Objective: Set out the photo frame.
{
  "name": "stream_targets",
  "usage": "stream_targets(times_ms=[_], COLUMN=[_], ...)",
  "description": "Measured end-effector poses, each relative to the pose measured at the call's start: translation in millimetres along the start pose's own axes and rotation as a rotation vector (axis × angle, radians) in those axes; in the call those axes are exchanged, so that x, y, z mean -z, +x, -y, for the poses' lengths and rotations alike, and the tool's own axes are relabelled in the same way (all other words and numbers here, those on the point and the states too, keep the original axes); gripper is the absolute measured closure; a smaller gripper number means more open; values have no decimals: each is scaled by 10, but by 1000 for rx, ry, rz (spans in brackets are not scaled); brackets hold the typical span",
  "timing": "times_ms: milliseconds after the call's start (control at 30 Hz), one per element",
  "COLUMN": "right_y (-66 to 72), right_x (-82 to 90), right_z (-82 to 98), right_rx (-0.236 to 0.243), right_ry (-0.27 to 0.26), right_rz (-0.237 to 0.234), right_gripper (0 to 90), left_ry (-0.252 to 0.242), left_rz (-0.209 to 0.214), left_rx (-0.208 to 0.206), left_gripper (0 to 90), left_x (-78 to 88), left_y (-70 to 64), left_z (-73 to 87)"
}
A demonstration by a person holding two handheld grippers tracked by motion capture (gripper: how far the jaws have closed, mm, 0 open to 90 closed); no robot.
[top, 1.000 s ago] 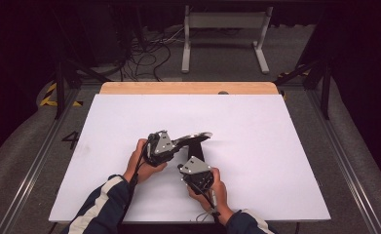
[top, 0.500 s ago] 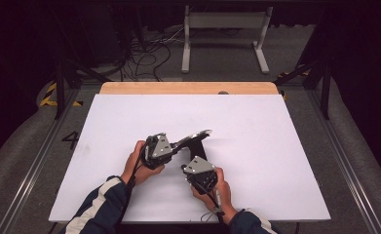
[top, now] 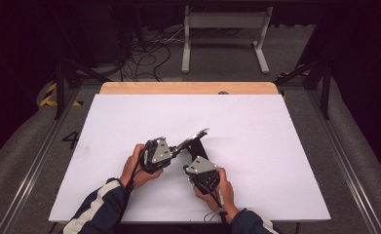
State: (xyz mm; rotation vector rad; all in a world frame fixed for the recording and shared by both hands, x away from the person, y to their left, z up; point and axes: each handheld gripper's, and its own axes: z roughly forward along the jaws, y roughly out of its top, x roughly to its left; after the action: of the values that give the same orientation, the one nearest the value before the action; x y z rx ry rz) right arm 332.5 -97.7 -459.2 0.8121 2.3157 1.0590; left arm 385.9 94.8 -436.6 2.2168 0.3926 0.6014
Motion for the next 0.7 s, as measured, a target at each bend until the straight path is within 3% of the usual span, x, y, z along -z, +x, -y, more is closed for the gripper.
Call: stream_targets(times_ms=[333,700], right_y=[-65,-141], right_x=[46,96], right_z=[15,24], right_rx=[-15,-24], right_ry=[-11,2], right_rz=[-11,-13], right_gripper=[900,900], left_ry=[-52,-31], left_rz=[-7,-17], left_rx=[43,-33], left_gripper=[752,801], left_x=[-17,-7], left_y=[-23,-97], left_z=[-18,-71])
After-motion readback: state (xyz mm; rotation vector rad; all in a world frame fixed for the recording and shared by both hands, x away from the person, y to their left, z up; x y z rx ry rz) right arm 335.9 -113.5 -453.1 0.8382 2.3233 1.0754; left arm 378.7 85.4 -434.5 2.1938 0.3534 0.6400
